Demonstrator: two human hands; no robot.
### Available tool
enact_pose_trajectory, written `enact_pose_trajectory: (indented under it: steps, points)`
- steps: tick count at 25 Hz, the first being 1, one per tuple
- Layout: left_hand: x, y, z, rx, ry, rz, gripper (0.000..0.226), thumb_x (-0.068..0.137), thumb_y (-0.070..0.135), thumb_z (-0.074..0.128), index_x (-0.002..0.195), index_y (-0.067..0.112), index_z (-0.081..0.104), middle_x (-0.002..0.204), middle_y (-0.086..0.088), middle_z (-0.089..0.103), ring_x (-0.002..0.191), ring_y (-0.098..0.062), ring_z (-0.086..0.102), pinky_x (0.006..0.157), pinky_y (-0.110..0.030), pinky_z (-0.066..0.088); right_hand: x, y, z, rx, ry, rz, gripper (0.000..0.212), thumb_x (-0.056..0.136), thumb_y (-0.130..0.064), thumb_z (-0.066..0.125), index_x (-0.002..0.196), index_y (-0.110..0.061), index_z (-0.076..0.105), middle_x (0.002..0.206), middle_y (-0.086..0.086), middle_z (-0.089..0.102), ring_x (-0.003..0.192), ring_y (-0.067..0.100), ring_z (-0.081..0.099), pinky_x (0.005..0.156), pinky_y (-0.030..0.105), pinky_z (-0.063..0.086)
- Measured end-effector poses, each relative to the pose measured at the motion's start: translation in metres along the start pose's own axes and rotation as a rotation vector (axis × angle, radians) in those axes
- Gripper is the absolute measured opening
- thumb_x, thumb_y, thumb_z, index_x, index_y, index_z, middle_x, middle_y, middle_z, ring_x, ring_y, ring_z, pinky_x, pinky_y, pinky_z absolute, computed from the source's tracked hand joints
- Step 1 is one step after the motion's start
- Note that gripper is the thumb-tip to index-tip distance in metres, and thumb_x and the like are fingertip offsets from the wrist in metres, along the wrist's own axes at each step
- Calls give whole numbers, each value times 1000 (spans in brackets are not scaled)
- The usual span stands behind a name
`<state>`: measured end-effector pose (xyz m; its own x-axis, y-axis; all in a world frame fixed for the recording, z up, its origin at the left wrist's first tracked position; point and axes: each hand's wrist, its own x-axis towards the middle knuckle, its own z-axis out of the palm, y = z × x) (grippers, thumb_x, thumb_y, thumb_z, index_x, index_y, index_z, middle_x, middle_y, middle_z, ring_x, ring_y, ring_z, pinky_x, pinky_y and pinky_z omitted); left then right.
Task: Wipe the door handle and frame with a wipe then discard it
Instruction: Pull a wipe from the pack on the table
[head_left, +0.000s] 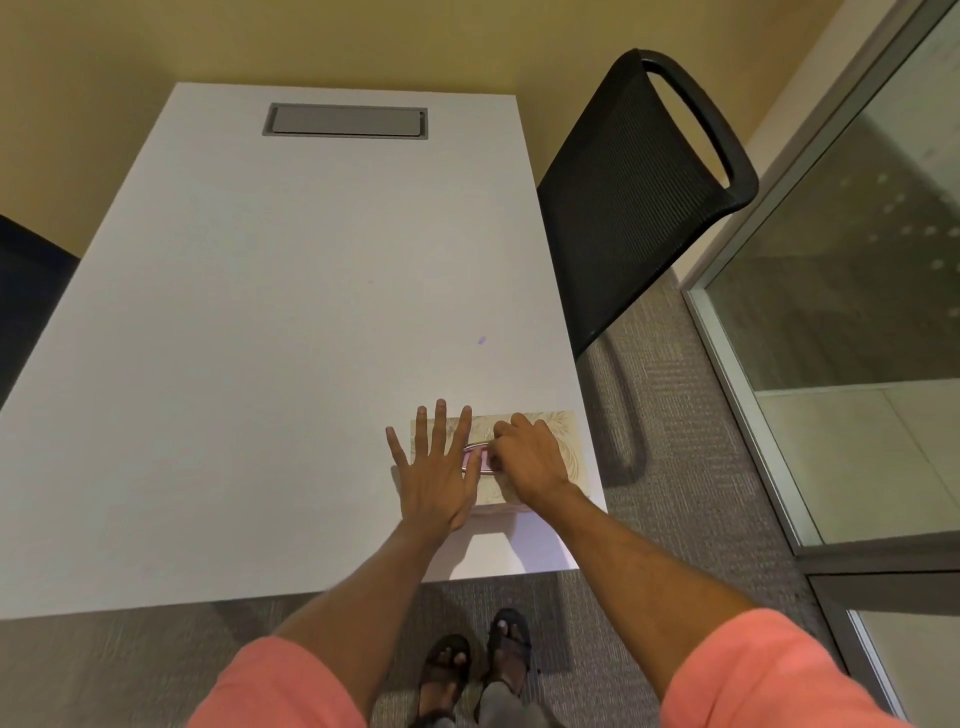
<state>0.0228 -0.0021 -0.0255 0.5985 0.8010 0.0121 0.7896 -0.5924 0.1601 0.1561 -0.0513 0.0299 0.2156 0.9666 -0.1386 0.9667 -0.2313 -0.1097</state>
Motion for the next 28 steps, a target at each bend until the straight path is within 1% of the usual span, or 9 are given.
enact_pose_trajectory:
  steps: [7,11,17,21,23,24,26,27,28]
  points:
    - [0,0,-4,-20,-11,9,63,101,54,23,157,30,11,166,-9,6,153,-33,5,116,-70,4,-7,-1,3,182,32,92,15,84,-9,64,69,-14,65,78,3,60,77,21,48,65,32,32]
    - [-1,0,-5,10,-21,14,64,100,54,18,157,30,8,166,-9,4,153,-33,3,116,-70,3,-16,6,0,327,78,121,14,93,-13,55,92,-11,69,93,5,62,84,21,54,70,37,46]
    - [-2,1,-8,1,-14,8,64,99,54,25,157,30,17,166,-9,10,153,-33,8,116,-71,6,-25,6,-9,455,127,153,19,97,-15,44,89,-13,62,87,4,63,77,15,49,63,23,37]
    - [-3,0,-11,-1,-30,10,65,97,55,29,156,28,23,164,-10,15,152,-34,12,116,-71,10,-32,8,-14,506,158,139,13,98,-13,50,101,-11,62,100,5,66,82,9,46,66,9,34]
    - [-3,1,-15,-37,-40,19,65,96,55,24,155,27,26,162,-11,22,150,-36,19,113,-73,16,-35,9,-18,553,193,147,13,98,-12,49,101,-9,61,103,8,66,84,11,48,69,9,38]
    - [-4,1,-16,-58,-42,30,67,97,56,17,157,27,20,162,-12,24,149,-37,21,113,-74,16,-37,8,-21,583,219,170,13,99,-11,48,101,-7,60,104,9,65,86,14,51,72,15,45]
    - [-5,-1,-18,-48,-54,50,70,93,62,-9,155,31,-18,164,-10,13,151,-36,12,113,-73,5,-36,7,-31,657,257,238,14,100,-10,47,104,-5,59,107,11,63,94,20,55,82,31,54]
    - [-4,-1,-21,-27,-64,63,70,87,64,-21,149,34,-30,164,-9,6,152,-35,6,114,-70,-3,-37,8,-37,678,282,269,14,100,-10,47,104,-4,59,107,11,63,96,21,56,84,31,54]
    - [-4,-1,-26,-35,-65,68,75,83,65,-27,151,32,-27,164,-10,3,152,-35,3,114,-67,-9,-39,10,-42,687,315,292,13,100,-10,47,104,-4,58,107,11,63,96,21,55,81,26,53]
